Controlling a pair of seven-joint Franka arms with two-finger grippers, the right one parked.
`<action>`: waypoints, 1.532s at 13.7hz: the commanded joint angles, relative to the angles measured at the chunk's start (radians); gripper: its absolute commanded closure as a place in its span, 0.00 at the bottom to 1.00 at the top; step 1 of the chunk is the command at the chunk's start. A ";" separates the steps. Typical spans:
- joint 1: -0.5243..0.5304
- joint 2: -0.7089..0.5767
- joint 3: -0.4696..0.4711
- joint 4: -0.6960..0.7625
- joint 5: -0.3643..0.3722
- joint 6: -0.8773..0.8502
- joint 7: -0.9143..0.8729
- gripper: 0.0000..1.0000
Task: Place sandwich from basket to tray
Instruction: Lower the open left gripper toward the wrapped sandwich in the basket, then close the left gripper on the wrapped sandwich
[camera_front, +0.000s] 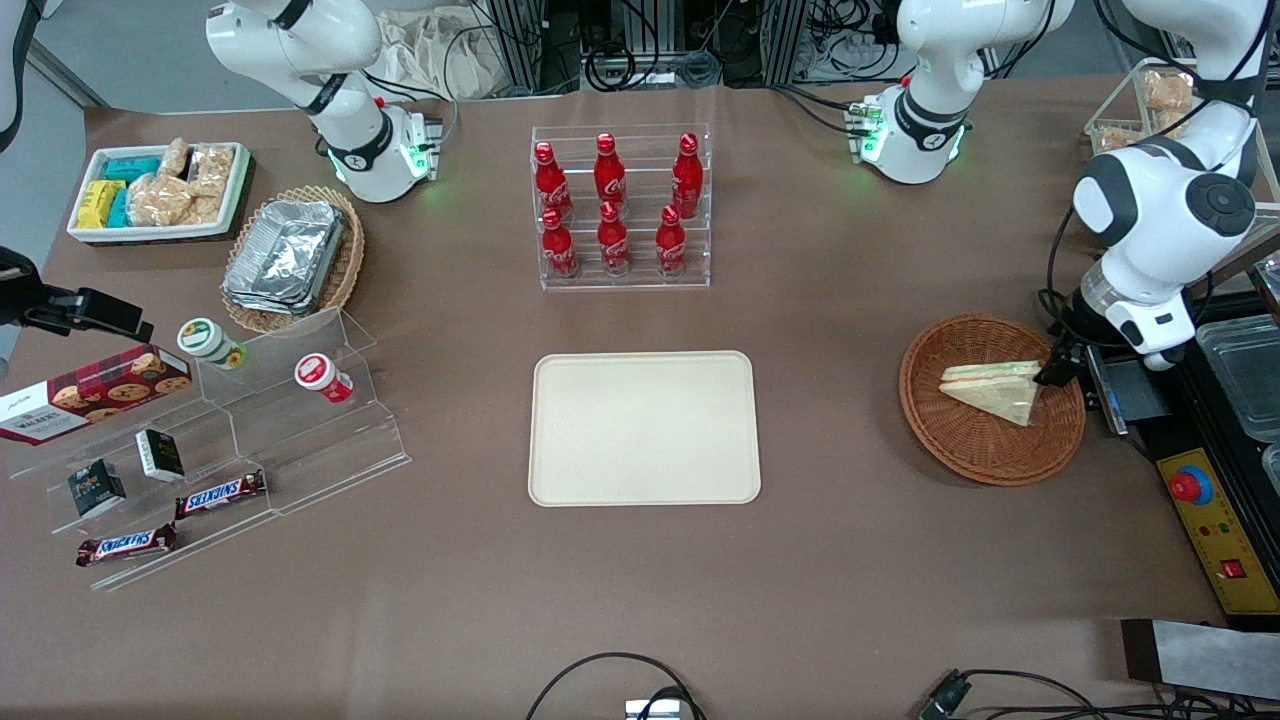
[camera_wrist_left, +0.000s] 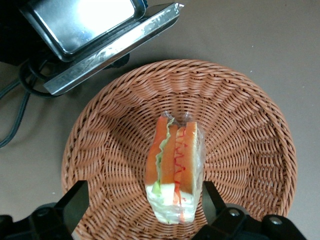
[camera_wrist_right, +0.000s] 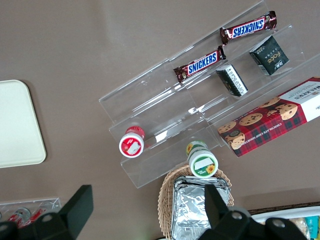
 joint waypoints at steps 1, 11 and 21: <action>-0.003 0.044 -0.008 -0.009 -0.024 0.084 -0.011 0.00; -0.043 0.115 -0.015 -0.006 -0.028 0.153 -0.067 0.00; -0.046 0.132 -0.015 -0.002 -0.025 0.170 -0.062 1.00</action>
